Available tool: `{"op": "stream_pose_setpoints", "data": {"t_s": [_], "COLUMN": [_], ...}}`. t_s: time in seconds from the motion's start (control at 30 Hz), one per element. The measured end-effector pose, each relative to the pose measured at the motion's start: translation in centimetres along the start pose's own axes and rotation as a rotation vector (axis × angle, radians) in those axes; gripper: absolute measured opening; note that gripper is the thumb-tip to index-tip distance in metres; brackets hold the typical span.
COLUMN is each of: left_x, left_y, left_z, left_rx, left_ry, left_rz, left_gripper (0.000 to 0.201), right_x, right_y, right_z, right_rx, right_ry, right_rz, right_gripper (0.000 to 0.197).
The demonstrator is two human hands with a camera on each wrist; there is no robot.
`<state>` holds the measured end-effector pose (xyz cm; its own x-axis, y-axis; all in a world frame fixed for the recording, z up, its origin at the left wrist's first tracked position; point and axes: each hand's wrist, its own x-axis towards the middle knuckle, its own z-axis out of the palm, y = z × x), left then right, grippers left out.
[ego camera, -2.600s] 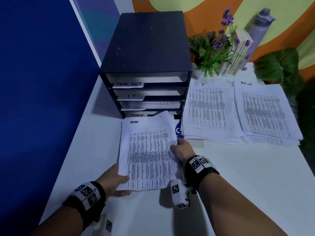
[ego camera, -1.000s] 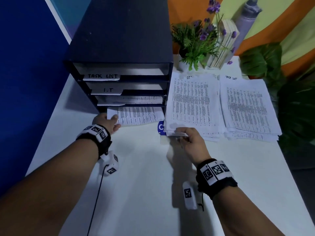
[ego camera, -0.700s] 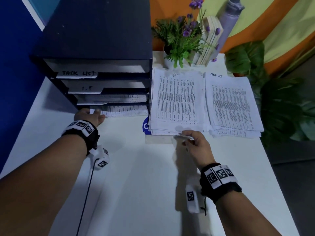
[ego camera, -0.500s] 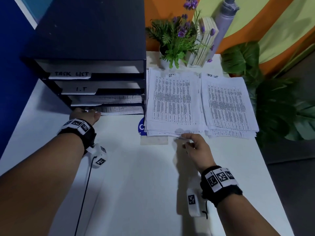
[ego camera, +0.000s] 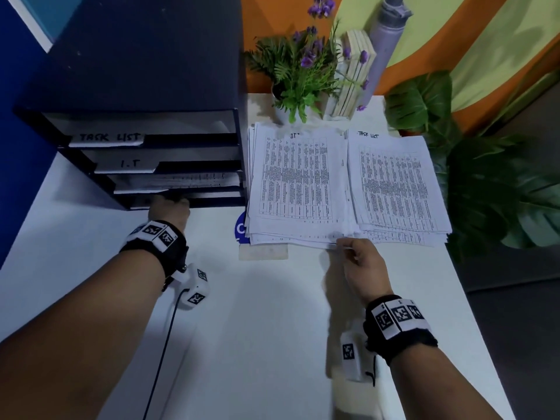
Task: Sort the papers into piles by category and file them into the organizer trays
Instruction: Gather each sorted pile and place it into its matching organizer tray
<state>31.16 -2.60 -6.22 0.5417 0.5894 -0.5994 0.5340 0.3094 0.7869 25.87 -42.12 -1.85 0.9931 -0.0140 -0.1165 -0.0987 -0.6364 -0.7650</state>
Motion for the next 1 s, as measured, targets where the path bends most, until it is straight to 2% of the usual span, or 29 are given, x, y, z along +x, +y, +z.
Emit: {"op": "stream_pose_setpoints", "data": {"t_s": [0.03, 0.07, 0.13, 0.17, 0.27, 0.4, 0.5, 0.63, 0.73, 0.8, 0.9, 1.0], "left_x": [-1.9, -2.9, -5.9, -7.1, -9.6, -11.3, -12.1, -12.5, -12.5, -12.7, -13.1, -13.1], "left_y": [0.5, 0.3, 0.1, -0.4, -1.9, -2.2, -1.7, -1.2, -1.2, -1.2, -1.3, -1.9], "left_z": [0.1, 0.7, 2.1, 2.7, 4.4, 6.4, 8.0, 9.6, 10.1, 10.3, 11.0, 11.8], "left_rx": [0.116, 0.067, 0.095, 0.197, 0.390, 0.559, 0.753, 0.971, 1.051, 1.082, 1.105, 0.906], "left_ry": [-0.010, -0.029, -0.071, -0.075, -0.146, -0.176, -0.143, -0.056, -0.021, -0.017, -0.047, -0.091], "left_rz": [0.058, 0.088, 0.095, 0.080, 0.066, 0.132, 0.161, 0.101, 0.069, 0.069, 0.061, 0.101], "left_gripper": [0.024, 0.025, 0.025, 0.023, 0.027, 0.042, 0.045, 0.080, 0.087, 0.087, 0.093, 0.087], "right_x": [0.4, 0.8, 1.7, 2.0, 3.1, 4.2, 4.9, 6.0, 6.7, 6.9, 7.4, 7.9], "right_y": [0.5, 1.1, 2.3, 2.8, 4.8, 7.0, 6.9, 6.6, 7.1, 7.4, 8.0, 7.8], "right_z": [-0.6, -1.2, -2.7, -3.6, -5.7, -8.5, -10.4, -11.8, -12.1, -12.2, -12.4, -12.0], "right_rx": [-0.057, -0.123, -0.279, -0.352, -0.400, -0.151, 0.025, 0.167, 0.287, 0.455, 0.645, 0.781], "right_ry": [0.036, 0.080, 0.197, 0.252, 0.358, 0.446, 0.336, 0.312, 0.324, 0.350, 0.408, 0.392], "right_rz": [-0.018, -0.028, -0.036, -0.028, 0.101, 0.279, 0.434, 0.442, 0.435, 0.452, 0.518, 0.488], "right_gripper": [0.023, 0.024, 0.030, 0.034, 0.045, 0.054, 0.065, 0.073, 0.080, 0.089, 0.079, 0.063]}}
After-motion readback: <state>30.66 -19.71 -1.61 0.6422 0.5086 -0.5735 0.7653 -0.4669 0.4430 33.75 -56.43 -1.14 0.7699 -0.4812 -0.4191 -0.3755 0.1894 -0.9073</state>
